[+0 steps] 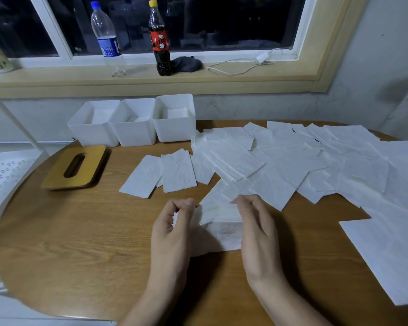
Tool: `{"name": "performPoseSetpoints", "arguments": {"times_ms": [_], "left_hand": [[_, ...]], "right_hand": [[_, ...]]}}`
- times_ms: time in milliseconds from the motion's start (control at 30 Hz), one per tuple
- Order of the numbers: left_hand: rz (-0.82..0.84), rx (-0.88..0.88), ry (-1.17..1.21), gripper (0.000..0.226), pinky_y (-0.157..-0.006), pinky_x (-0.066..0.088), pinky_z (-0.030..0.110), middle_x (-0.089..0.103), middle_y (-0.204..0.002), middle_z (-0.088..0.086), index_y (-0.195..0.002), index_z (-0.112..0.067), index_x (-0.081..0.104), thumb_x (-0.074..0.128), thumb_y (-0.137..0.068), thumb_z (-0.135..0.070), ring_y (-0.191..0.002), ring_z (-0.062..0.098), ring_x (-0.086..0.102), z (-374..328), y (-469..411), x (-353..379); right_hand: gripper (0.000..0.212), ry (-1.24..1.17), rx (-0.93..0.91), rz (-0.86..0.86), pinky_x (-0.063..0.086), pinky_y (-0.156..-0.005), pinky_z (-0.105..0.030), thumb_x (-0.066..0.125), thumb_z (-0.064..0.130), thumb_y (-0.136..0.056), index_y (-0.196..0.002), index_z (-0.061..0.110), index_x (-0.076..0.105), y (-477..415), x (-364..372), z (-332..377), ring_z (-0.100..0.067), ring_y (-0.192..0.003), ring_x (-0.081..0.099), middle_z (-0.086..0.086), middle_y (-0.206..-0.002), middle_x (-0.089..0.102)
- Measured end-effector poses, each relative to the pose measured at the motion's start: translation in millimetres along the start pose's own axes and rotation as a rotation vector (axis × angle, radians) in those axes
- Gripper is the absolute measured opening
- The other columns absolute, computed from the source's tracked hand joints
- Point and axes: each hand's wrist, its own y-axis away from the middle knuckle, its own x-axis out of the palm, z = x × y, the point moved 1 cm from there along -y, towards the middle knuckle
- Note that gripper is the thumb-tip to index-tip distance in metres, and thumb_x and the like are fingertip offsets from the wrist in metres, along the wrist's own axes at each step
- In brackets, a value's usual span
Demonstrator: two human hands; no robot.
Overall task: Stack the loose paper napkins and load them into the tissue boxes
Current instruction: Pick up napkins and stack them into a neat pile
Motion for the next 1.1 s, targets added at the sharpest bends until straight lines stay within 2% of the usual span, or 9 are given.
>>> {"name": "performPoseSetpoints", "arguments": {"times_ms": [100,233,367,467,633,800,900,1000,1100], "left_hand": [[-0.007,-0.057,0.051,0.024,-0.057,0.046,0.026,0.066,-0.074,0.006,-0.089,-0.013,0.069,0.067,-0.104,-0.032,-0.068,0.02,0.055,-1.6,0.2,4.0],[0.004,-0.008,-0.013,0.03,-0.076,0.045,0.036,0.07,-0.082,-0.003,-0.083,-0.017,0.067,0.068,-0.103,-0.04,-0.077,0.012,0.061,-1.3,-2.5,0.2],[0.13,0.08,-0.12,0.036,-0.082,0.048,0.031,0.073,-0.091,-0.011,-0.096,-0.025,0.068,0.081,-0.089,-0.057,-0.085,0.009,0.065,1.3,-4.7,-14.6],[0.294,0.092,-0.229,0.052,-0.081,0.053,0.023,0.074,-0.103,-0.01,-0.111,-0.029,0.066,0.091,-0.072,-0.052,-0.095,0.01,0.069,2.5,-8.0,-28.8],[0.435,0.17,-0.477,0.043,-0.073,0.048,0.016,0.073,-0.097,-0.013,-0.104,-0.036,0.066,0.094,-0.082,-0.013,-0.085,0.007,0.067,-6.5,-16.9,-41.3],[0.519,0.273,-0.66,0.024,-0.07,0.051,0.024,0.074,-0.096,-0.012,-0.1,-0.032,0.07,0.089,-0.087,-0.031,-0.086,0.013,0.068,-24.8,-37.3,-48.3],[0.647,0.288,-0.79,0.034,-0.074,0.053,0.029,0.072,-0.102,-0.014,-0.111,-0.037,0.066,0.087,-0.087,-0.05,-0.093,0.013,0.066,-47.5,-54.2,-51.5],[0.771,0.301,-0.839,0.041,-0.078,0.05,0.018,0.071,-0.108,-0.022,-0.12,-0.043,0.065,0.084,-0.087,-0.058,-0.1,0.005,0.065,-72.3,-72.2,-47.4],[0.744,0.396,-0.841,0.027,-0.08,0.046,0.014,0.071,-0.109,-0.02,-0.107,-0.038,0.07,0.082,-0.09,-0.055,-0.104,0.006,0.064,-94.5,-92.4,-37.4]], "right_hand": [[0.02,0.068,-0.038,-0.019,0.042,-0.065,-0.023,0.059,0.023,-0.11,-0.092,0.014,0.064,-0.7,2.2,2.0,-0.013,-0.073,0.05,-0.009,-0.081,0.057],[0.027,0.004,0.005,0.011,0.043,-0.068,-0.021,0.06,0.035,-0.109,-0.095,0.013,0.063,0.2,-2.5,3.2,-0.013,-0.08,0.053,-0.012,-0.088,0.057],[0.04,0.149,0.047,0.164,0.05,-0.082,-0.015,0.078,0.062,-0.088,-0.113,0.034,0.065,3.4,-17.5,6.7,0.0,-0.099,0.066,0.015,-0.105,0.071],[0.053,0.256,0.085,0.288,0.057,-0.087,-0.022,0.092,0.042,-0.082,-0.124,0.039,0.06,1.4,-30.0,3.8,0.0,-0.109,0.069,0.017,-0.115,0.072],[0.032,0.404,0.02,0.324,0.053,-0.082,-0.017,0.084,0.016,-0.091,-0.112,0.034,0.067,-7.0,-38.0,9.3,0.001,-0.103,0.07,0.019,-0.106,0.075],[0.023,0.391,-0.014,0.396,0.06,-0.092,-0.034,0.083,0.018,-0.093,-0.109,0.031,0.073,-21.3,-41.0,26.4,-0.006,-0.102,0.073,0.012,-0.106,0.079],[0.018,0.423,-0.053,0.458,0.061,-0.095,-0.044,0.083,0.025,-0.093,-0.108,0.03,0.073,-38.2,-40.0,45.9,-0.01,-0.102,0.074,0.01,-0.106,0.079],[0.018,0.489,-0.131,0.566,0.06,-0.095,-0.044,0.083,0.026,-0.093,-0.107,0.031,0.073,-59.2,-31.7,74.7,-0.011,-0.101,0.073,0.009,-0.106,0.078],[0.016,0.575,-0.214,0.633,0.058,-0.088,-0.04,0.084,0.026,-0.091,-0.102,0.028,0.073,-84.9,-17.7,104.4,-0.011,-0.092,0.071,0.008,-0.097,0.075]]}}
